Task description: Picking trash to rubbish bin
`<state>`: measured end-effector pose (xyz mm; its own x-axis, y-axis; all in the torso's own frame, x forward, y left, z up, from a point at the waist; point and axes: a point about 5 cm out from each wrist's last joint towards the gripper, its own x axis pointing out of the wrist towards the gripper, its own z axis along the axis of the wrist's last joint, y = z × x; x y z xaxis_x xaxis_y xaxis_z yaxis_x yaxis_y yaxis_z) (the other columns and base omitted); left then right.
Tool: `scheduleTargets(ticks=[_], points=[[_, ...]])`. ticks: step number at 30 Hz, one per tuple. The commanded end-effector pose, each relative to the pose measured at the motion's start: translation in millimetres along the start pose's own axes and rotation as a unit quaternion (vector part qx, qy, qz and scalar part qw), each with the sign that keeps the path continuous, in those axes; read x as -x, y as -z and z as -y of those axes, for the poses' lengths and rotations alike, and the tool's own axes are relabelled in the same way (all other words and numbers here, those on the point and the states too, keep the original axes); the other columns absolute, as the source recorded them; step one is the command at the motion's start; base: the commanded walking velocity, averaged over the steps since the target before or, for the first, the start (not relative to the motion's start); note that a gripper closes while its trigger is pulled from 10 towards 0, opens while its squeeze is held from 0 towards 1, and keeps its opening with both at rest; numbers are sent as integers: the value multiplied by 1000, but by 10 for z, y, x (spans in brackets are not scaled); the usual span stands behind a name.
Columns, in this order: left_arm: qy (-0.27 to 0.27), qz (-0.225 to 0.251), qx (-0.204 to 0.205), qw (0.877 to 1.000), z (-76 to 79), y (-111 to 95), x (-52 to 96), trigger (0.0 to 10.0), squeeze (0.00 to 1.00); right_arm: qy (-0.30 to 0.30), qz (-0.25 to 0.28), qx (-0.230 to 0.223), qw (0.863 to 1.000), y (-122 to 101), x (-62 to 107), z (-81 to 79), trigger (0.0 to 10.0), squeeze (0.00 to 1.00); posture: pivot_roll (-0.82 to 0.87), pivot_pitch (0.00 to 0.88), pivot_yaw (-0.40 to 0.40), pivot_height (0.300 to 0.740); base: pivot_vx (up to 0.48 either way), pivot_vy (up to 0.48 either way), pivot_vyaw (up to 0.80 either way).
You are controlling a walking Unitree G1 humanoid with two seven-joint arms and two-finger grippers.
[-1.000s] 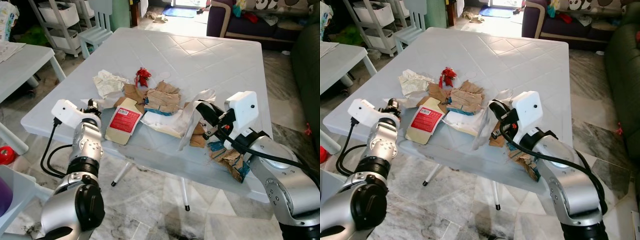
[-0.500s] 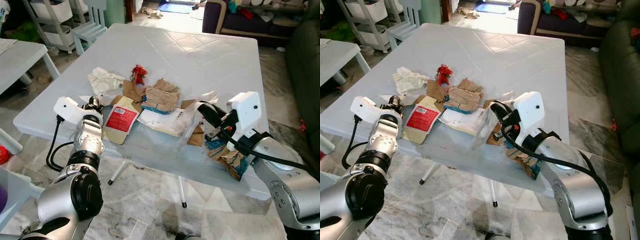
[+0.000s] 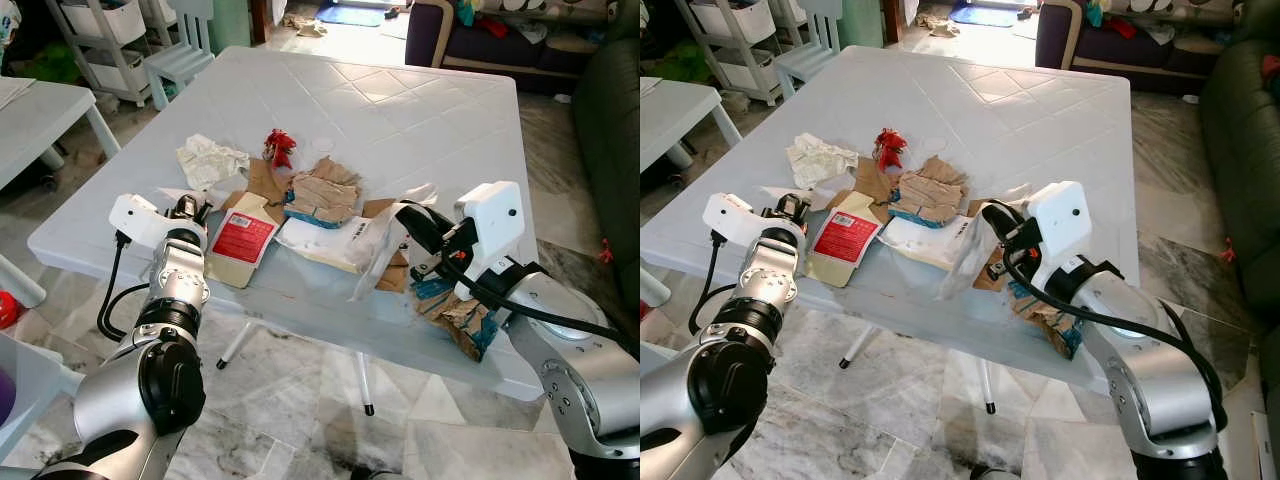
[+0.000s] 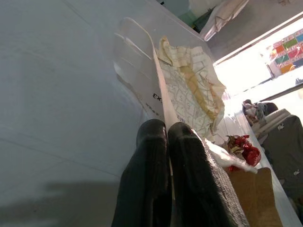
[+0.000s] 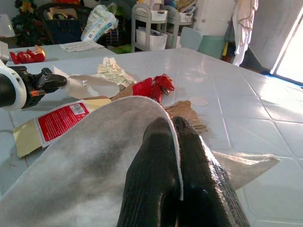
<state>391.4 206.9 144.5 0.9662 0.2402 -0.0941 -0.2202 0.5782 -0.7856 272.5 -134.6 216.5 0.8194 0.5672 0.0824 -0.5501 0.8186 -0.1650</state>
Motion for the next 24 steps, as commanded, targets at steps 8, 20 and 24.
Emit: scheduleTargets(ticks=[8,20,24], points=[[5,7,-1,1000,3,-28,-6,0,0,4,11,4,1000,-47,5,0,10000,0,-195,132,-4,740,0,0,0],[45,52,-64,996,130,-129,-7,0,0,1,14,-1,1000,-26,-38,-14,10000,0,-158,124,-9,740,0,0,0],[90,105,-155,978,282,-278,10,0,0,-8,19,-9,1000,-4,-99,-50,10000,0,-91,113,-16,740,0,0,0]])
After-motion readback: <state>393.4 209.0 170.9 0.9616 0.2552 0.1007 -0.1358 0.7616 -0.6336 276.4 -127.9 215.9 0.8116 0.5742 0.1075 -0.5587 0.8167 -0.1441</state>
